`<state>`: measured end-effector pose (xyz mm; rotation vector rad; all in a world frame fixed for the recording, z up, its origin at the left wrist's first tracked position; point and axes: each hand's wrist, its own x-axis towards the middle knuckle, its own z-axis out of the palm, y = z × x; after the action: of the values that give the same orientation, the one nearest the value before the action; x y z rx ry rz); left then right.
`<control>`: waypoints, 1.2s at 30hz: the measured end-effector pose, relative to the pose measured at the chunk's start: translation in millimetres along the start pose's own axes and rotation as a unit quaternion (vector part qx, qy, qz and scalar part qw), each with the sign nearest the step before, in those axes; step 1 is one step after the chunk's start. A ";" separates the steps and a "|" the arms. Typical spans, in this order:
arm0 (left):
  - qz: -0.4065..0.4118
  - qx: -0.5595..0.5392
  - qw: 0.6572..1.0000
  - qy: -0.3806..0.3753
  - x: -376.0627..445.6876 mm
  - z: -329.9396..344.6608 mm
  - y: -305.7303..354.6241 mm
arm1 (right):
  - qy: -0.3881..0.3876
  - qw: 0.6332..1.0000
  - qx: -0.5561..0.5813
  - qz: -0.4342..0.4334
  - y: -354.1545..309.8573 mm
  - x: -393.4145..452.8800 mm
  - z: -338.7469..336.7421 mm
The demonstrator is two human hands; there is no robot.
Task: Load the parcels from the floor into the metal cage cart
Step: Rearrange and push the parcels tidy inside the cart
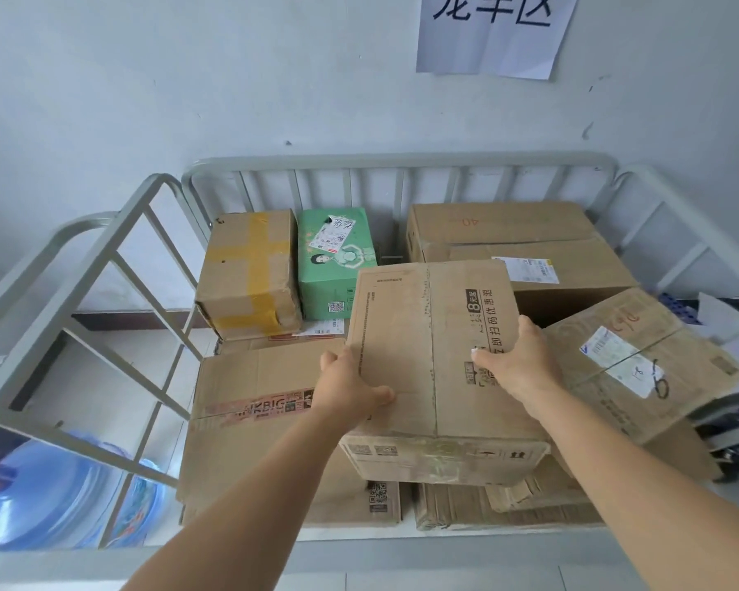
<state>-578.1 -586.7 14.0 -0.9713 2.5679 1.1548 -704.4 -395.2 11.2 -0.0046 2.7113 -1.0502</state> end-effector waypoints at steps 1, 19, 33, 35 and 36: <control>-0.005 -0.001 1.000 -0.004 0.3 3.9 2.4 | -0.002 1.000 -0.003 -0.003 4.2 1.9 -1.7; -0.106 -0.006 0.994 -0.003 11.0 38.3 -53.9 | -0.120 0.993 0.011 -0.021 43.5 18.4 66.9; -0.145 0.040 0.987 -0.049 54.4 66.3 -111.2 | -0.211 0.975 0.065 0.041 90.2 22.1 147.1; -0.150 0.072 0.984 -0.062 61.1 69.4 -116.7 | -0.217 0.974 0.057 0.037 93.7 23.3 156.8; -0.151 0.094 0.982 -0.068 64.3 70.4 -118.6 | -0.223 0.973 0.051 0.039 94.9 24.7 160.9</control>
<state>-562.0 -626.2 -132.1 -1.1435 2.2729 0.8502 -685.7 -433.8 -172.3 -0.1034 2.2366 -1.0217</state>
